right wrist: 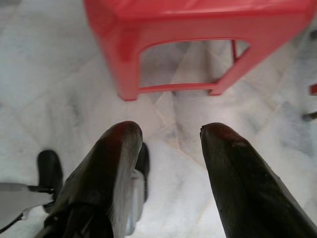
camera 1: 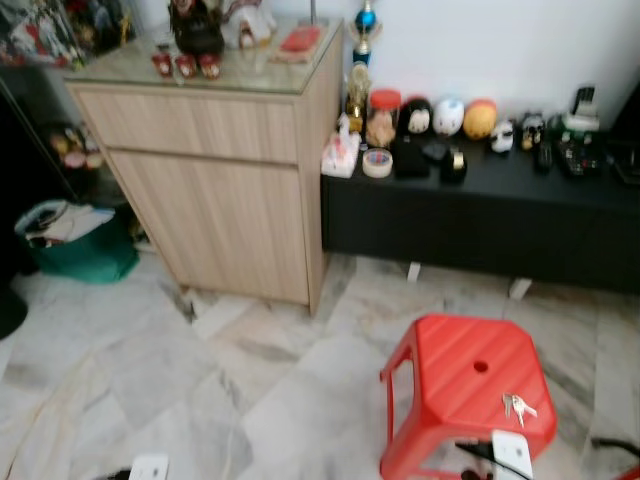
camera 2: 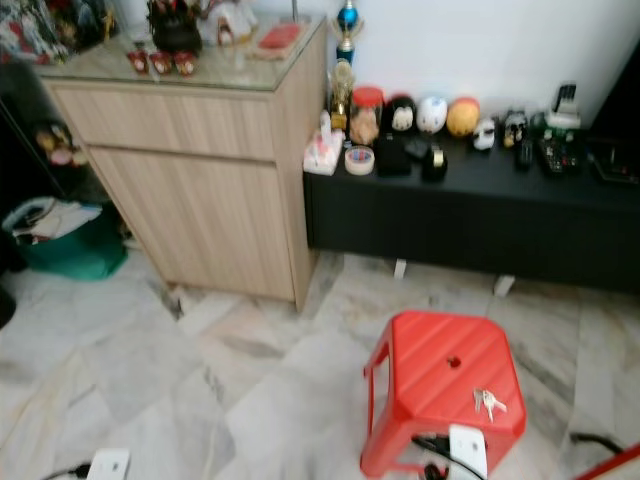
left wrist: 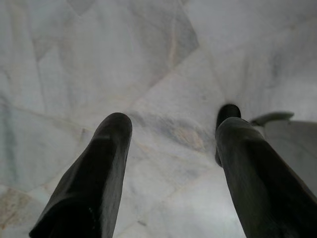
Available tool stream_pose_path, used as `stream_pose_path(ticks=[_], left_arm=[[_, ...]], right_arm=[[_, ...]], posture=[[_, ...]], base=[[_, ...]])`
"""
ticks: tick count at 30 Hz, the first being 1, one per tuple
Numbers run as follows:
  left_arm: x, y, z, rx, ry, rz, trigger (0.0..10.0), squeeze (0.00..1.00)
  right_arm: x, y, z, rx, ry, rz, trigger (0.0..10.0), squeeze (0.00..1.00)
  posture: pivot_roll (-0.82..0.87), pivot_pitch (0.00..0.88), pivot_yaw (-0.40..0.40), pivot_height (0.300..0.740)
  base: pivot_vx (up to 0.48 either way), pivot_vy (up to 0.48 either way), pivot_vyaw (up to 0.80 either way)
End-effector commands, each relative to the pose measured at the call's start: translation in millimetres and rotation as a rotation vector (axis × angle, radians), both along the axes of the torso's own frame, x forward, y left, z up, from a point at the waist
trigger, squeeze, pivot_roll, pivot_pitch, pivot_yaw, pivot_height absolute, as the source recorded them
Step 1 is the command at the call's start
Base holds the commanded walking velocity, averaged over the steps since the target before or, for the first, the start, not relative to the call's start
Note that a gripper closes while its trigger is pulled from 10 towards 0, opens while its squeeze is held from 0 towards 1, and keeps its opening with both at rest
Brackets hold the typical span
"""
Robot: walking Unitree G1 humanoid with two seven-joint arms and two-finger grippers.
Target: Hang keys on a hook
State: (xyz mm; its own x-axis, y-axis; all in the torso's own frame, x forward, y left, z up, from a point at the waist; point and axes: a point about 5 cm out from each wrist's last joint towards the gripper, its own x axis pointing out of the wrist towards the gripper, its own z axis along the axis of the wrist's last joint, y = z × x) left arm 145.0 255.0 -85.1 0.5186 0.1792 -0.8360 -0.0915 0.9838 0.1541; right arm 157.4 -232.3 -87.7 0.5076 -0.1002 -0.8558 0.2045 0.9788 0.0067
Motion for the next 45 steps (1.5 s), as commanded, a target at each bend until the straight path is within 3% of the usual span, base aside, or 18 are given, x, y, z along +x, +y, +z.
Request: stream_pose_path(ticks=[1, 17, 28, 45], left_arm=[[-6.7, 0.7, -3, 0.012, 0.033, -0.020, 10.0, 0.00], [-1.4, 0.6, -1, 0.017, 0.035, -0.046, 10.0, 0.00], [14.0, 3.5, 6, 0.035, -0.009, -0.054, 10.0, 0.00], [35.1, -1.8, 15, 0.024, -0.084, -0.044, 10.0, 0.00]], right_arm=[[-3.4, 0.2, -1, 0.002, 0.011, -0.004, 10.0, 0.00], [1.9, 2.2, 0, 0.000, 0.000, 0.002, 10.0, 0.00], [16.4, 8.0, 5, 0.012, -0.040, -0.001, 10.0, 0.00], [35.1, 0.2, 16, -0.003, -0.095, -0.013, 10.0, 0.00]], posture=[[0.04, 0.000, -0.002, 0.740], [0.01, 0.000, 0.011, 0.740], [0.00, 0.000, 0.044, 0.740], [-0.05, 0.000, 0.005, 0.740]], base=[[0.000, -0.465, 0.00], [0.000, -0.444, 0.00], [0.000, 0.000, 0.00], [0.000, 0.000, 0.00]])
